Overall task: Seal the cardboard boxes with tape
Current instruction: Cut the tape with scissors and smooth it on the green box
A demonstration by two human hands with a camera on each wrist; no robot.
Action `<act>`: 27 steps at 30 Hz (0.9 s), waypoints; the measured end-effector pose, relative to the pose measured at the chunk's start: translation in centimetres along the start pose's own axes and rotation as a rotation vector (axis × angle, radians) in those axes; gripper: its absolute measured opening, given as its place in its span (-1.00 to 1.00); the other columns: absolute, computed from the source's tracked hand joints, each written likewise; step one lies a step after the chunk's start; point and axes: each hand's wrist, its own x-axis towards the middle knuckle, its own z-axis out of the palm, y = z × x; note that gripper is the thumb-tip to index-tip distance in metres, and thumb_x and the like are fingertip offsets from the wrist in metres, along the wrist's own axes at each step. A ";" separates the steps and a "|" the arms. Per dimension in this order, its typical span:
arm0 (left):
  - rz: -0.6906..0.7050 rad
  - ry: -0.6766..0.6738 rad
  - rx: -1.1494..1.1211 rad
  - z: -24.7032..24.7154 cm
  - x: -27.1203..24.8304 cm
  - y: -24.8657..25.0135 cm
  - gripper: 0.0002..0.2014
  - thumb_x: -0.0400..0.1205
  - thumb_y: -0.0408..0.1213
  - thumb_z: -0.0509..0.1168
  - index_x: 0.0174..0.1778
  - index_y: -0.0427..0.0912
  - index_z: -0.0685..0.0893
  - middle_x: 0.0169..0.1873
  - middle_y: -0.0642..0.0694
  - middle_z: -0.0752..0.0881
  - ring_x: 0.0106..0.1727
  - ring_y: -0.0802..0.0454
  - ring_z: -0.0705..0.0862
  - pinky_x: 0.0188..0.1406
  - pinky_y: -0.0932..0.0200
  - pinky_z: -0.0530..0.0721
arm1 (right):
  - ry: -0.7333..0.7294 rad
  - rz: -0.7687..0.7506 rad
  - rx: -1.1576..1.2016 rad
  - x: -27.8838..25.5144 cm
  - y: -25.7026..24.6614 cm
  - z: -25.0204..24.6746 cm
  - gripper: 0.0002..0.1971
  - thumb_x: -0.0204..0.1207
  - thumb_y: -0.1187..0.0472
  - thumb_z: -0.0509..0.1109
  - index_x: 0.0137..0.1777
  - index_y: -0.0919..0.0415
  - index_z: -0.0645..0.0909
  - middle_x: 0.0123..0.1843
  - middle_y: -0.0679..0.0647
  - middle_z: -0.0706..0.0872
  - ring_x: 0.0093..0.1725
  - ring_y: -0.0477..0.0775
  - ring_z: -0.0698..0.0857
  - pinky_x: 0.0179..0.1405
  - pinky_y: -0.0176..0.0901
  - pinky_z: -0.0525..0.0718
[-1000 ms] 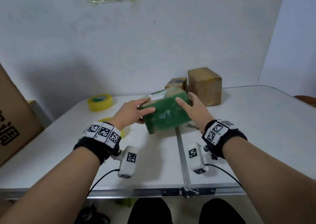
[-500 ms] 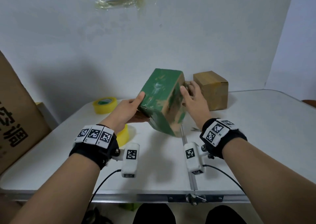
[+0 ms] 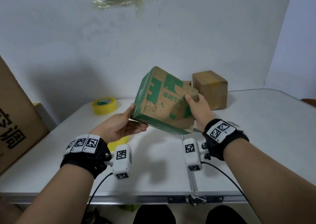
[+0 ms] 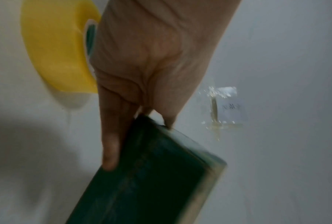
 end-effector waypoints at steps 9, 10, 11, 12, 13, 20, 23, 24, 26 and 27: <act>0.301 -0.070 0.220 1.9 -0.7 0.9 -0.51 0.61 -0.07 0.42 0.45 0.15 0.45 0.22 0.04 0.73 0.16 0.03 0.77 0.05 0.07 0.77 | -0.023 -0.020 0.233 -1.5 1.5 0.3 -0.74 0.64 0.18 0.38 0.24 -0.16 0.52 0.30 -0.05 0.70 0.30 0.02 0.67 0.31 0.19 0.68; 0.322 -0.055 0.236 2.0 -0.7 0.8 -0.55 0.63 -0.16 0.40 0.43 0.16 0.48 0.21 0.07 0.74 0.18 0.06 0.76 0.05 0.08 0.77 | -0.021 -0.023 0.258 -1.6 1.5 0.3 -0.73 0.65 0.20 0.36 0.25 -0.14 0.51 0.29 -0.04 0.71 0.30 0.02 0.68 0.31 0.19 0.68; 0.332 -0.048 0.241 2.0 -0.6 0.7 -0.57 0.66 -0.21 0.37 0.42 0.18 0.49 0.21 0.10 0.73 0.19 0.09 0.75 0.07 0.08 0.77 | -0.017 -0.019 0.271 -1.7 1.5 0.3 -0.72 0.66 0.22 0.35 0.27 -0.13 0.51 0.29 -0.03 0.71 0.29 0.02 0.68 0.32 0.18 0.68; 0.334 -0.052 0.235 2.1 -0.5 0.6 -0.58 0.67 -0.23 0.33 0.44 0.19 0.49 0.22 0.11 0.73 0.19 0.11 0.74 0.09 0.07 0.77 | -0.011 -0.019 0.284 -1.7 1.5 0.3 -0.71 0.66 0.24 0.35 0.30 -0.09 0.51 0.30 -0.03 0.71 0.29 0.00 0.69 0.32 0.16 0.68; 0.332 -0.064 0.224 2.1 -0.4 0.4 -0.57 0.69 -0.24 0.30 0.46 0.19 0.48 0.22 0.11 0.73 0.20 0.11 0.74 0.12 0.05 0.76 | -0.004 -0.018 0.293 -1.8 1.4 0.2 -0.71 0.67 0.26 0.34 0.33 -0.04 0.52 0.31 -0.04 0.70 0.29 -0.02 0.68 0.32 0.13 0.68; 0.317 -0.081 0.171 2.2 0.2 -0.2 -0.49 0.70 -0.26 0.27 0.56 0.19 0.39 0.19 0.06 0.76 0.20 0.06 0.75 0.16 0.04 0.75 | 0.037 -0.043 0.256 -1.7 1.5 -0.1 -0.66 0.67 0.29 0.32 0.43 0.15 0.51 0.32 -0.03 0.70 0.28 -0.06 0.67 0.32 -0.02 0.67; 0.306 -0.059 0.070 2.2 0.6 -0.3 -0.51 0.72 -0.28 0.24 0.56 0.20 0.41 0.17 0.02 0.78 0.19 0.04 0.75 0.18 0.01 0.74 | 0.057 -0.016 0.223 -1.4 1.5 -0.1 -0.62 0.64 0.21 0.37 0.43 0.22 0.51 0.31 0.03 0.71 0.26 0.01 0.69 0.32 0.12 0.68; 0.304 -0.054 0.044 2.2 0.6 -0.3 -0.54 0.72 -0.29 0.23 0.52 0.21 0.45 0.15 0.01 0.78 0.20 0.01 0.75 0.19 0.01 0.74 | 0.038 -0.004 0.223 -1.3 1.3 -0.3 -0.57 0.64 0.18 0.36 0.49 0.20 0.46 0.35 0.04 0.68 0.30 0.03 0.67 0.31 0.14 0.67; 0.303 -0.042 -0.007 2.3 0.4 -0.2 -0.62 0.73 -0.32 0.21 0.42 0.15 0.55 0.10 -0.01 0.79 0.19 -0.03 0.74 0.17 0.01 0.74 | -0.112 0.084 0.200 -1.7 0.9 -0.7 -0.44 0.68 0.03 0.32 0.64 0.00 0.26 0.44 -0.08 0.55 0.40 0.07 0.53 0.18 0.19 0.64; 0.296 -0.037 -0.035 2.4 0.4 -0.2 -0.64 0.72 -0.33 0.20 0.40 0.09 0.57 0.09 -0.02 0.79 0.19 -0.06 0.72 0.16 0.01 0.75 | -0.234 0.181 0.203 -2.1 0.6 -0.9 -0.41 0.68 -0.06 0.30 0.65 -0.14 0.17 0.44 -0.13 0.49 0.40 0.12 0.47 0.11 0.27 0.63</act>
